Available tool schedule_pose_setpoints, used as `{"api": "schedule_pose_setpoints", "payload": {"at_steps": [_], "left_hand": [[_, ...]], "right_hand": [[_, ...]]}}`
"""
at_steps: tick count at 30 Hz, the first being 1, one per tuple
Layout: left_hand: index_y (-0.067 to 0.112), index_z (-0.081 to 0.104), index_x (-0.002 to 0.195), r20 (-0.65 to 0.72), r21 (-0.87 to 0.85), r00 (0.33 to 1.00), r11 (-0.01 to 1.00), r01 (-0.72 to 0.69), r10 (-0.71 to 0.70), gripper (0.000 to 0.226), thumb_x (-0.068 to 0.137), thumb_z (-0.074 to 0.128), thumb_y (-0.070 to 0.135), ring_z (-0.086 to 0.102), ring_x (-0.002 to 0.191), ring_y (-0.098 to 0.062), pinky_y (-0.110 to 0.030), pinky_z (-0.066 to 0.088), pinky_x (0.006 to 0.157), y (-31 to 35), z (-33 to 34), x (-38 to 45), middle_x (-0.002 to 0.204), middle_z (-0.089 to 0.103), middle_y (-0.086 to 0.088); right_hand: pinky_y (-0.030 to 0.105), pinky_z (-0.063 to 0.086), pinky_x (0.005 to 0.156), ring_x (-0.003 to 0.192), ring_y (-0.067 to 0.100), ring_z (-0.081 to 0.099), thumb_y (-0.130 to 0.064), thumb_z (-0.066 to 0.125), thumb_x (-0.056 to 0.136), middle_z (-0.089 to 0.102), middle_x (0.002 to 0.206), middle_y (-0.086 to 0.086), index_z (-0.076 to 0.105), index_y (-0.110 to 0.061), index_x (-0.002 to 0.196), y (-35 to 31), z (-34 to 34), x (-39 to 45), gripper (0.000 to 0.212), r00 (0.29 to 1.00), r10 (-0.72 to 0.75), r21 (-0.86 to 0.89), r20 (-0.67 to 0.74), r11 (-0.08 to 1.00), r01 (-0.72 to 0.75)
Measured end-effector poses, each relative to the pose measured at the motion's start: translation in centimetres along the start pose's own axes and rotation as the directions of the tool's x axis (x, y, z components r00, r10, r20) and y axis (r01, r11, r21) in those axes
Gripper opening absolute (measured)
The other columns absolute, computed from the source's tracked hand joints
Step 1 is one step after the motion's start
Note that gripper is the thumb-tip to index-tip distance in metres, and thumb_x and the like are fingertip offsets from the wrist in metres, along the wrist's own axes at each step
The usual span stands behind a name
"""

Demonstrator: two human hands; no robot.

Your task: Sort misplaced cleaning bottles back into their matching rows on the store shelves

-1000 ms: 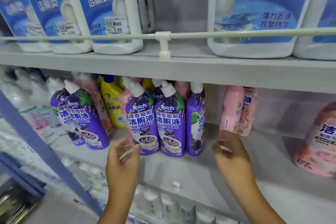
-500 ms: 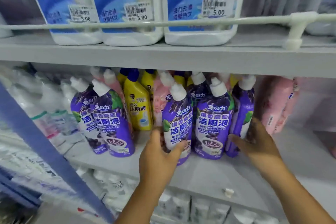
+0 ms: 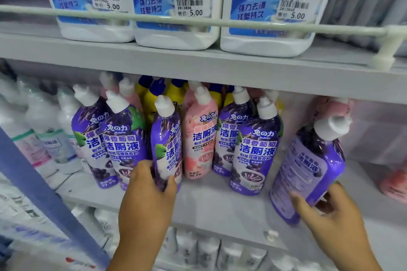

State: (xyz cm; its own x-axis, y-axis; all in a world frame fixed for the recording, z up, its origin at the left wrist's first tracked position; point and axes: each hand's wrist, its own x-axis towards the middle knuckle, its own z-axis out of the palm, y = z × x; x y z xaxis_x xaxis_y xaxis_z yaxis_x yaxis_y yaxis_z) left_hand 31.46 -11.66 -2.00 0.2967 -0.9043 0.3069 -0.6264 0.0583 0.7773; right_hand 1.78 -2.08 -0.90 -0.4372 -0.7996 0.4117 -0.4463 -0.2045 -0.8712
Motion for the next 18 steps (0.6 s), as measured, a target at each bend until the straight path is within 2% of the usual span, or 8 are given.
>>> {"api": "schedule_pose_setpoints", "payload": {"at_steps": [3, 6, 8, 10, 12, 15, 17, 18], "left_hand": [[0.025, 0.050, 0.080, -0.019, 0.008, 1.000, 1.000, -0.015, 0.015, 0.030, 0.083, 0.078, 0.036, 0.063, 0.073, -0.023, -0.041, 0.052, 0.066, -1.1, 1.2, 0.1, 0.081, 0.061, 0.005], [0.018, 0.053, 0.068, 0.031, 0.071, 1.000, 0.997, 0.002, -0.004, 0.034, 0.088, 0.076, 0.033, 0.060, 0.064, -0.026, -0.037, 0.046, 0.058, -1.7, 2.2, 0.3, 0.062, 0.061, 0.004], [0.018, 0.059, 0.070, 0.101, 0.000, 0.995, 1.000, -0.012, 0.012, 0.028, 0.090, 0.075, 0.031, 0.066, 0.065, -0.025, -0.036, 0.047, 0.059, -1.8, 2.5, -0.2, 0.061, 0.065, 0.003], [0.025, 0.068, 0.081, 0.180, -0.252, 0.982, 0.968, -0.014, 0.061, 0.018, 0.092, 0.072, 0.039, 0.071, 0.068, -0.020, -0.035, 0.054, 0.065, -0.9, 2.1, -1.5, 0.070, 0.072, 0.002], [0.038, 0.071, 0.099, 0.240, -0.434, 0.963, 0.901, -0.005, 0.121, 0.018, 0.087, 0.072, 0.051, 0.074, 0.082, -0.012, -0.025, 0.058, 0.071, 0.2, 1.2, -2.9, 0.091, 0.076, 0.007], [0.038, 0.057, 0.135, 0.326, -0.531, 0.930, 0.847, 0.034, 0.167, 0.062, 0.078, 0.082, 0.041, 0.066, 0.113, 0.000, -0.015, 0.052, 0.089, 0.7, 0.4, -3.5, 0.125, 0.068, 0.020], [0.037, 0.046, 0.146, 0.329, -0.512, 0.931, 0.858, 0.036, 0.157, 0.077, 0.079, 0.084, 0.036, 0.060, 0.120, 0.007, -0.012, 0.048, 0.095, 0.6, -0.1, -3.0, 0.131, 0.061, 0.030], [0.038, 0.044, 0.145, 0.319, -0.490, 0.936, 0.871, 0.027, 0.150, 0.079, 0.077, 0.082, 0.035, 0.059, 0.119, 0.009, -0.010, 0.048, 0.094, 0.4, -0.3, -2.6, 0.130, 0.061, 0.032]], "right_hand": [[0.011, 0.054, 0.075, 0.079, 0.001, 0.069, -0.009, 0.083, 0.068, 0.075, 0.097, -0.013, 0.071, -0.037, 0.100, -1.7, 0.1, -0.2, 0.044, 0.996, -0.084, 0.076, 0.034, 0.994, 0.081], [0.019, 0.057, 0.081, 0.094, 0.012, 0.071, -0.026, 0.087, 0.071, 0.073, 0.110, -0.005, 0.073, -0.038, 0.106, -2.8, 2.0, 0.0, 0.040, 0.987, -0.086, 0.204, 0.137, 0.977, 0.057], [0.027, 0.060, 0.082, 0.104, 0.014, 0.067, -0.041, 0.089, 0.068, 0.064, 0.120, -0.005, 0.073, -0.039, 0.109, -3.1, 4.1, -0.1, 0.044, 0.969, -0.110, 0.186, 0.221, 0.980, 0.069], [0.035, 0.061, 0.080, 0.106, 0.012, 0.063, -0.039, 0.083, 0.066, 0.057, 0.121, -0.008, 0.071, -0.041, 0.113, -3.1, 6.6, -0.3, 0.048, 0.952, -0.127, 0.170, 0.279, 0.982, 0.081], [0.037, 0.059, 0.085, 0.106, 0.009, 0.063, -0.025, 0.080, 0.073, 0.058, 0.120, -0.006, 0.071, -0.034, 0.117, -2.9, 9.0, -0.3, 0.046, 0.931, -0.126, 0.207, 0.341, 0.977, 0.056], [0.040, 0.054, 0.098, 0.116, 0.011, 0.063, -0.011, 0.075, 0.083, 0.064, 0.123, -0.001, 0.069, -0.023, 0.124, -2.8, 11.8, 0.3, 0.043, 0.876, -0.164, 0.227, 0.454, 0.972, 0.064], [0.040, 0.052, 0.103, 0.120, 0.012, 0.064, -0.008, 0.070, 0.088, 0.068, 0.126, -0.010, 0.065, -0.026, 0.129, -3.1, 12.8, 0.6, 0.045, 0.839, -0.125, 0.224, 0.529, 0.975, 0.004], [0.038, 0.052, 0.103, 0.120, 0.010, 0.064, -0.009, 0.069, 0.090, 0.069, 0.126, -0.014, 0.063, -0.028, 0.130, -3.3, 13.1, 0.8, 0.045, 0.814, -0.104, 0.204, 0.571, 0.979, -0.018]]}}
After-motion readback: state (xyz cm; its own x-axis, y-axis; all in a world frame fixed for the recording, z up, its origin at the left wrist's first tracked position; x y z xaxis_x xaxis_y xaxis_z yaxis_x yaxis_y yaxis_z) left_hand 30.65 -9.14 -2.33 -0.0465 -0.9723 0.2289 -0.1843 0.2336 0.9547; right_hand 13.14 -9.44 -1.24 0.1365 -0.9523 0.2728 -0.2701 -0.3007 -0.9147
